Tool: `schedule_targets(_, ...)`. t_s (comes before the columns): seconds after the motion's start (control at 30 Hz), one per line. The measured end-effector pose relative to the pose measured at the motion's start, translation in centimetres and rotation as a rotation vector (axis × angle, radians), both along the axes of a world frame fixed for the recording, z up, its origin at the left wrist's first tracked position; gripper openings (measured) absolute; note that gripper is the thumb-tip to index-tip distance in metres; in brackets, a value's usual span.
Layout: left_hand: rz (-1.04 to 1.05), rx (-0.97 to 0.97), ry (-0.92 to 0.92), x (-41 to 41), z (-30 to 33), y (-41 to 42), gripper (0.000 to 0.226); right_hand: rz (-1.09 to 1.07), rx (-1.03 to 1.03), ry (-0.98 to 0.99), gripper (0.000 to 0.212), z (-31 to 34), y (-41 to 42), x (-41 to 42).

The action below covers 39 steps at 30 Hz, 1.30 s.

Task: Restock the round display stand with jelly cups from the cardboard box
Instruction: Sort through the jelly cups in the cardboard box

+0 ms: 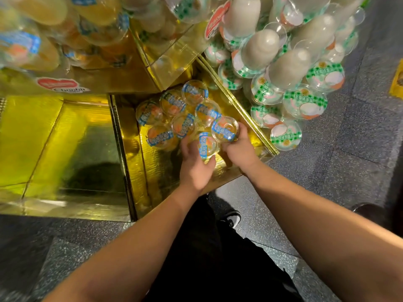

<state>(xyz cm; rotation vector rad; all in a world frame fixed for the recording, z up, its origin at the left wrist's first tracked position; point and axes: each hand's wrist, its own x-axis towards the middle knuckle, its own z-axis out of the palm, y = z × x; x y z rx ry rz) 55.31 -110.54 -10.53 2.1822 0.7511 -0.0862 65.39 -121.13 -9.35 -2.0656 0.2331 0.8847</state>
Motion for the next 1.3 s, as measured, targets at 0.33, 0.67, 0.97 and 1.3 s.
schedule_targets(0.33, 0.507, -0.737, 0.332, 1.6, 0.2, 1.2, 0.050, -0.063, -0.093, 0.188, 0.048, -0.1, 0.4, 1.0)
schedule_targets(0.67, 0.508, -0.742, 0.255, 1.3, -1.4, 2.1, 0.038, -0.399, 0.122, 0.290, 0.016, -0.6, 0.5, 1.1)
schedule_targets(0.97, 0.473, -0.621, 0.210, 1.6, -1.0, 1.9, 0.042, -0.458, 0.101, 0.235, 0.015, -1.8, 1.0, 0.7)
schedule_targets(1.3, 0.463, -0.589, 0.279, 2.2, -0.8, 2.0, 0.067, -0.312, -0.046, 0.182, 0.038, -1.1, 1.0, 0.8)
